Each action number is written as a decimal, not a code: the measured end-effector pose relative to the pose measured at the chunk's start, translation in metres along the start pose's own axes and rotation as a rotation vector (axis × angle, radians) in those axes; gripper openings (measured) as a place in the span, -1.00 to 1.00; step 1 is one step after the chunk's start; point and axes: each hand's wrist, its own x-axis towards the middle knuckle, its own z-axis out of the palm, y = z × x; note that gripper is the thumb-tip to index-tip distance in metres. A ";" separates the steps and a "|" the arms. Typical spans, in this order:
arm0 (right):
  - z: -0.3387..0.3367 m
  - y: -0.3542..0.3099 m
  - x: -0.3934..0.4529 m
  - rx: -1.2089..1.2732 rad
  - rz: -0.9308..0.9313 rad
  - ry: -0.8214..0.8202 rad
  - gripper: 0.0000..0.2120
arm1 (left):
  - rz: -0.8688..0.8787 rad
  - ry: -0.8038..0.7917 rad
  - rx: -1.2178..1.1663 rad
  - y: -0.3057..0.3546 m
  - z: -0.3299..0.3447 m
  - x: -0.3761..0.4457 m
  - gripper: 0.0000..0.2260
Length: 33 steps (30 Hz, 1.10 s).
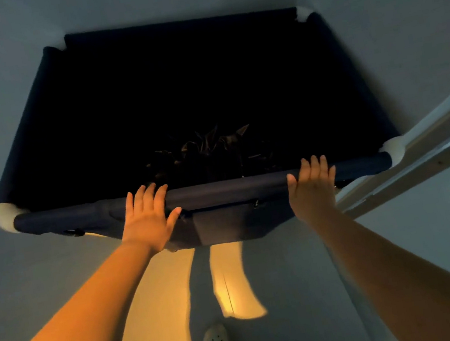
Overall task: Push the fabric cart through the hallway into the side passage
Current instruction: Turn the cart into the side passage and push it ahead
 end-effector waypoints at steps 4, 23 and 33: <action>0.011 -0.023 0.006 -0.007 0.045 -0.032 -0.45 | 0.015 -0.016 0.010 -0.022 -0.004 0.005 -0.29; 0.007 -0.008 0.024 0.001 0.006 -0.123 -0.44 | -0.141 -0.048 -0.070 0.006 -0.006 -0.007 -0.32; -0.012 0.066 0.072 -0.074 -0.055 -0.153 -0.42 | -0.168 -0.022 -0.076 0.089 0.007 0.011 -0.41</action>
